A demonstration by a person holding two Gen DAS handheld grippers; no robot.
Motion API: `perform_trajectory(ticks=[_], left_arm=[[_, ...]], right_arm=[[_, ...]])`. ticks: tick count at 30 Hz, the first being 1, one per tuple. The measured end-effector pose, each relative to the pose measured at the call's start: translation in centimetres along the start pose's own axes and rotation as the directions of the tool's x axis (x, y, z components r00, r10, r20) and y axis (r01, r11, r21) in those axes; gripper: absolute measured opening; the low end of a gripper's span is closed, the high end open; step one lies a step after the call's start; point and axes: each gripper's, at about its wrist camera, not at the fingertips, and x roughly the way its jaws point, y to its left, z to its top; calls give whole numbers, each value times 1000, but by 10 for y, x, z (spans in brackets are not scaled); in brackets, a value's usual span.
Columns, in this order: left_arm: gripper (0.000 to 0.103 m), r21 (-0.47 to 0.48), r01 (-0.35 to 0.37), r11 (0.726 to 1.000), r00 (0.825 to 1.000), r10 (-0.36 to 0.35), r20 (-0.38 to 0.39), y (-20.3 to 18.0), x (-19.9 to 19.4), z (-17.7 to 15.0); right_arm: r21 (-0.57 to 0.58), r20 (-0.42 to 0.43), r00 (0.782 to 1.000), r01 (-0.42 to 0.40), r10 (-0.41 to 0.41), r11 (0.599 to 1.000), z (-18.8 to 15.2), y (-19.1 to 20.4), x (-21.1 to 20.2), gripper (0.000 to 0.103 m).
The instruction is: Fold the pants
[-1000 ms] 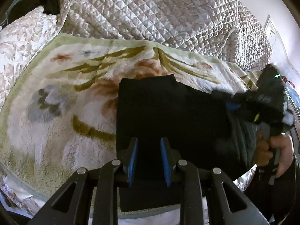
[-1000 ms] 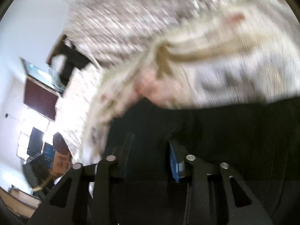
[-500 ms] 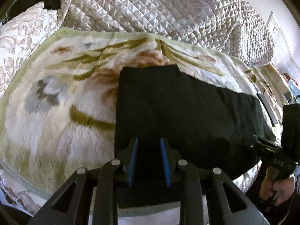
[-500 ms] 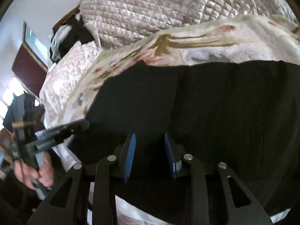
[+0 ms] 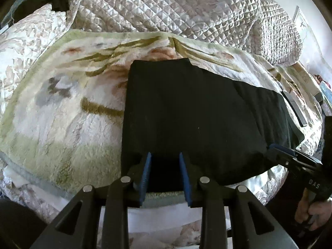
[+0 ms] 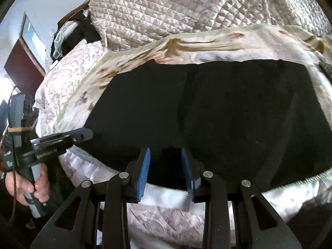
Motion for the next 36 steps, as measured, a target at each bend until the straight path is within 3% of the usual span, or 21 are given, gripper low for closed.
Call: perform_trajectory(ticks=[6, 16, 19, 21, 23, 26, 29, 33, 36], left_arm=[[31, 20, -34, 999, 999, 33, 33, -10, -20, 2], [31, 39, -31, 999, 996, 28, 81, -21, -30, 11], [35, 39, -28, 999, 996, 25, 85, -21, -27, 13], [35, 32, -21, 999, 996, 18, 83, -18, -24, 15], [35, 27, -24, 999, 996, 21, 82, -16, -21, 16], [35, 21, -21, 1000, 997, 19, 74, -14, -16, 17], [35, 13, -20, 1000, 997, 19, 71, -14, -13, 17], [35, 24, -14, 1000, 998, 13, 64, -16, -10, 15], [35, 22, -12, 1000, 998, 11, 55, -16, -8, 15]], right_arm=[[40, 42, 999, 26, -27, 999, -3, -1, -21, 33], [111, 93, 994, 41, -52, 993, 5, -12, -45, 33], [149, 96, 993, 53, -68, 987, 6, -19, -50, 39], [181, 103, 991, 61, -81, 982, 6, -28, -56, 50], [227, 127, 986, 79, -110, 971, 7, -43, -67, 51], [320, 163, 971, 118, -178, 940, 8, -71, -85, 54], [463, 151, 953, 165, -262, 871, 4, -108, -95, 57], [596, 98, 955, 170, -281, 785, -5, -143, -91, 58], [634, 66, 970, 141, -234, 761, -11, -154, -81, 58]])
